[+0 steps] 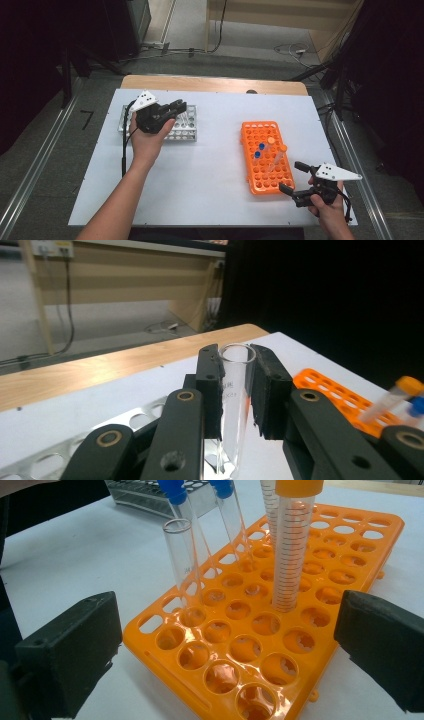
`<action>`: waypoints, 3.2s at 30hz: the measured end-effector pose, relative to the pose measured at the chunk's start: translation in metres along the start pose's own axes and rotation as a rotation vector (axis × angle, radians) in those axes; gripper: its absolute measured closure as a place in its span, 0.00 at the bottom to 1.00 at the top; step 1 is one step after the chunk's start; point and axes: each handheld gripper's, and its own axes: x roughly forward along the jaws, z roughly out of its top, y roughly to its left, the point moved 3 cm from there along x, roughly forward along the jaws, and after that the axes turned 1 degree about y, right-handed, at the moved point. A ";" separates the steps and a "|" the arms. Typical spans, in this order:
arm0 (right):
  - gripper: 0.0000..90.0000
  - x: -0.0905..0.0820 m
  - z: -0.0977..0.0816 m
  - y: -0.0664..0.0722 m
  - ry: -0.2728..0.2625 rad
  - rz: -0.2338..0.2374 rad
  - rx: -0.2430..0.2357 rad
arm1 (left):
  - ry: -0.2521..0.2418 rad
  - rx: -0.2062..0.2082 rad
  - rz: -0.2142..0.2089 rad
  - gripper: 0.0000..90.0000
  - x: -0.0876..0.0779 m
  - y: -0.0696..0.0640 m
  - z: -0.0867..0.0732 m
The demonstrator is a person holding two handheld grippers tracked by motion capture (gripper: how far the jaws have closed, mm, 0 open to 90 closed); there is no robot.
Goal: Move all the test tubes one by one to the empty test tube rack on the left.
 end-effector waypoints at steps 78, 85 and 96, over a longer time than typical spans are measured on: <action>0.00 0.004 -0.004 -0.005 0.001 0.007 0.021 | 0.185 0.030 0.205 0.58 0.076 0.030 -0.012; 0.00 0.008 -0.004 -0.005 0.005 0.016 0.016 | 0.138 0.009 0.166 0.34 0.053 0.021 -0.006; 0.00 0.010 -0.002 -0.002 0.011 0.017 0.010 | 0.115 -0.012 0.093 0.14 0.011 0.001 -0.012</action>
